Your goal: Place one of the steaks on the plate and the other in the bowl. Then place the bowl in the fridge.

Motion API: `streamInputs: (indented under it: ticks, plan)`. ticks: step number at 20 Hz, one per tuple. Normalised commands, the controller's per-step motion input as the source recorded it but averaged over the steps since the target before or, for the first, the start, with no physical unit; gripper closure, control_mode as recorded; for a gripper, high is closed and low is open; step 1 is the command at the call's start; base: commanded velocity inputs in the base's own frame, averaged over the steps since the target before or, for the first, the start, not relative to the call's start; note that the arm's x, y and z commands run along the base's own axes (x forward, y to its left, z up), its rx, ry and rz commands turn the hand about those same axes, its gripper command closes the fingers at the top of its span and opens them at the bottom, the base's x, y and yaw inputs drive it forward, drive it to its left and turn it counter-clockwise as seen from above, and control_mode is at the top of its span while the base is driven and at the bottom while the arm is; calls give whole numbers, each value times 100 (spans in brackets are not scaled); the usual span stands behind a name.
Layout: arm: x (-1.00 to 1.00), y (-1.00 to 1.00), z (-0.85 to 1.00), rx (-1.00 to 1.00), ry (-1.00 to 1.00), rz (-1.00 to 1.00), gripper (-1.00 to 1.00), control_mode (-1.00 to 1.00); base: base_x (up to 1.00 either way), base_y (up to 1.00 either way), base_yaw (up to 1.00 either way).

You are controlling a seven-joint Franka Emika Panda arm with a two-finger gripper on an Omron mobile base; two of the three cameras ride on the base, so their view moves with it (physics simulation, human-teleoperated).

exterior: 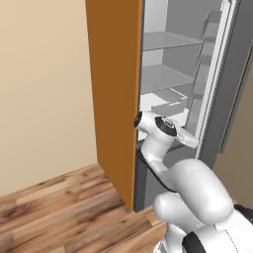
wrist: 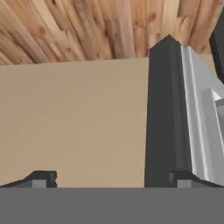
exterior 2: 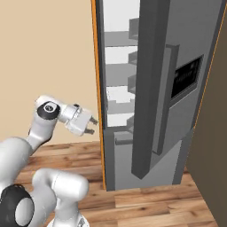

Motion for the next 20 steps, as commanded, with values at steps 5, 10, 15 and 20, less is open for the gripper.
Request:
streamInputs:
  ticks: [5,10,15,20]
  plan:
    - [85,64,25,-46,26,-9,-100,-100,0,0,0]
    - [69,-11,-17,-7,9,-1,-100,-100,0,0,0]
    - [85,-50,-3,0,6,7,-100,-100,0,0,0]
    - [85,-81,-19,2,0,5,-100,-100,0,0,0]
